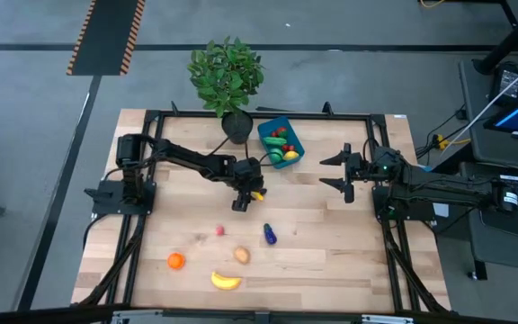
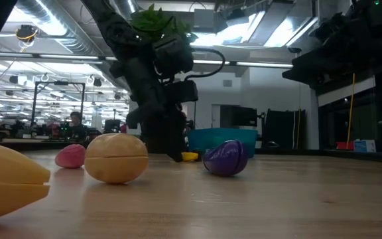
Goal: Pick and placing Produce into tupperware
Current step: Put the corn into the blue bin
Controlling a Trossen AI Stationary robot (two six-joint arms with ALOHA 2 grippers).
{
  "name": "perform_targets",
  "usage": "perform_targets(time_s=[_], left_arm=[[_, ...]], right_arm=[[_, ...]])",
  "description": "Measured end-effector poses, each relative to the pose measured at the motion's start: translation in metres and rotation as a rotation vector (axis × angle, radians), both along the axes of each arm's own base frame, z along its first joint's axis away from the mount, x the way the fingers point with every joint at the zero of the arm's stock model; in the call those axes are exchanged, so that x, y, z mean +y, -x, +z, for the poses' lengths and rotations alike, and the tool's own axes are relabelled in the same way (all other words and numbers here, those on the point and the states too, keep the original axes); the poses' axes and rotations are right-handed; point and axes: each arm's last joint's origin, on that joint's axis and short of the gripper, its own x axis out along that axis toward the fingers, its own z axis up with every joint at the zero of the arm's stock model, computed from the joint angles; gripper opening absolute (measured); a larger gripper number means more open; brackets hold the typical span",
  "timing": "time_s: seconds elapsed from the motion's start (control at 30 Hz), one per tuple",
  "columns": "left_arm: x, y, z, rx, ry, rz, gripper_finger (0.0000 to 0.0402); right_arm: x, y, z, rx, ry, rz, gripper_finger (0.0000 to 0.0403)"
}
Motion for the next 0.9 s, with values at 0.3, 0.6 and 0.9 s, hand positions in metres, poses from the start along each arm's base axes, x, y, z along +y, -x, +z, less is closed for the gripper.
perform_targets(time_s=[0.3, 0.6, 0.9], left_arm=[[0.0, -0.002, -0.011, 0.026, 0.033, -0.015, 0.0192], [-0.001, 0.001, -0.013, 0.057, 0.046, 0.0, 0.0142], [-0.001, 0.001, -0.013, 0.064, 0.063, 0.038, 0.0075]], right_arm=[[0.0, 0.0, 0.0, 0.003, -0.001, 0.0, 0.0293], [0.0, 0.0, 0.0, 0.003, -0.001, 0.0, 0.0293], [0.0, 0.0, 0.0, 0.003, -0.024, -0.004, 0.0293]])
